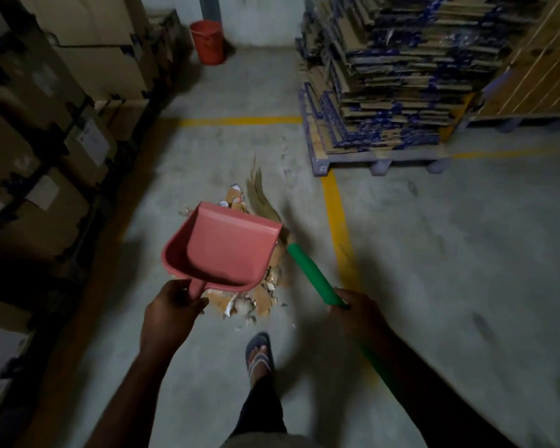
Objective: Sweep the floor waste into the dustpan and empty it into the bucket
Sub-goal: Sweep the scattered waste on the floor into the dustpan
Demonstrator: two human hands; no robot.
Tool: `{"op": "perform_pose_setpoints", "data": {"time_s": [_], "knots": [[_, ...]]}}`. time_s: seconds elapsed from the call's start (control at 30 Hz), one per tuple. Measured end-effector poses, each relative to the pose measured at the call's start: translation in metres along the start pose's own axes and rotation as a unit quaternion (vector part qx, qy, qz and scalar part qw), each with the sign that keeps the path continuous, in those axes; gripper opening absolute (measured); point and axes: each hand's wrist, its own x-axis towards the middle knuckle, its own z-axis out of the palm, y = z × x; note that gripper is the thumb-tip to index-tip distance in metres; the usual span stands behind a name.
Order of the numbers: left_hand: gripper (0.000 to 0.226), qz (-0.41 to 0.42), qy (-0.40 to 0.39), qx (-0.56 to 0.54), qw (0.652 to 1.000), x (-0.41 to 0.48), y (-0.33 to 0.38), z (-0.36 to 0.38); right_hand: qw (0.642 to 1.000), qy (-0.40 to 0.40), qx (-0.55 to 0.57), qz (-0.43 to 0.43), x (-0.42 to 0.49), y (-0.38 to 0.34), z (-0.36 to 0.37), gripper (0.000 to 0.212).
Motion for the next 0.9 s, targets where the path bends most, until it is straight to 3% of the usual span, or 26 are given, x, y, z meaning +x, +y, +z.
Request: {"op": "perform_pose_setpoints", "data": {"time_s": [0.17,0.4,0.67,0.9], "knots": [[0.043,0.0,-0.017,-0.002,1.0,0.091,0.011,0.014,0.998,-0.008,0.042,0.048,0.072,-0.029,-0.015,0.044],[0.037,-0.001,-0.048,0.011,0.999,0.209,0.061,0.021,0.997,-0.037,0.046,0.048,0.165,-0.087,-0.043,0.047],[0.033,0.011,-0.056,0.019,0.998,0.319,0.157,0.078,0.998,-0.045,0.035,0.011,0.314,-0.114,-0.097,0.039],[0.035,-0.055,-0.016,0.01,0.998,0.407,0.237,0.153,0.994,-0.095,0.044,-0.031,0.481,-0.134,-0.183,0.023]]}}
